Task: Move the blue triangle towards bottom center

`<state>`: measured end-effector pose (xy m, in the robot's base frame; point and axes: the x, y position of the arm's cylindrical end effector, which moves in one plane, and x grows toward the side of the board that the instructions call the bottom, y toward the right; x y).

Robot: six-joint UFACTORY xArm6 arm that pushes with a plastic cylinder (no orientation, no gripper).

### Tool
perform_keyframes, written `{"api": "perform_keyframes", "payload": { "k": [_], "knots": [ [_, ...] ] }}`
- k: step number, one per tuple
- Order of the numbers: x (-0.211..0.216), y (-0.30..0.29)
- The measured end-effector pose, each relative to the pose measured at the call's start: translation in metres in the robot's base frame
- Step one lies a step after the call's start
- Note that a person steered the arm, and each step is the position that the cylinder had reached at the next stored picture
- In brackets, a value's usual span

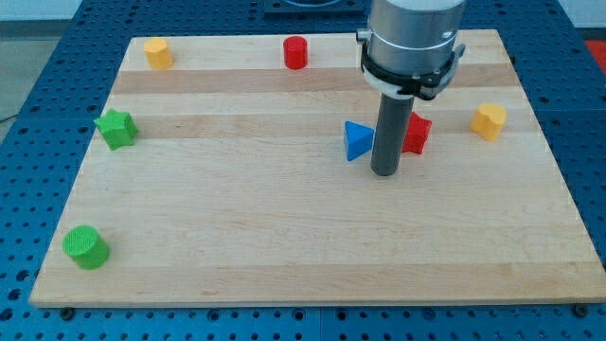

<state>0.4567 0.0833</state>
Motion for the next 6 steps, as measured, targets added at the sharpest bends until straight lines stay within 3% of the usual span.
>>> {"api": "perform_keyframes", "payload": {
  "k": [2, 3, 6],
  "knots": [
    [-0.055, -0.016],
    [-0.054, -0.049],
    [-0.075, -0.061]
  ]
}}
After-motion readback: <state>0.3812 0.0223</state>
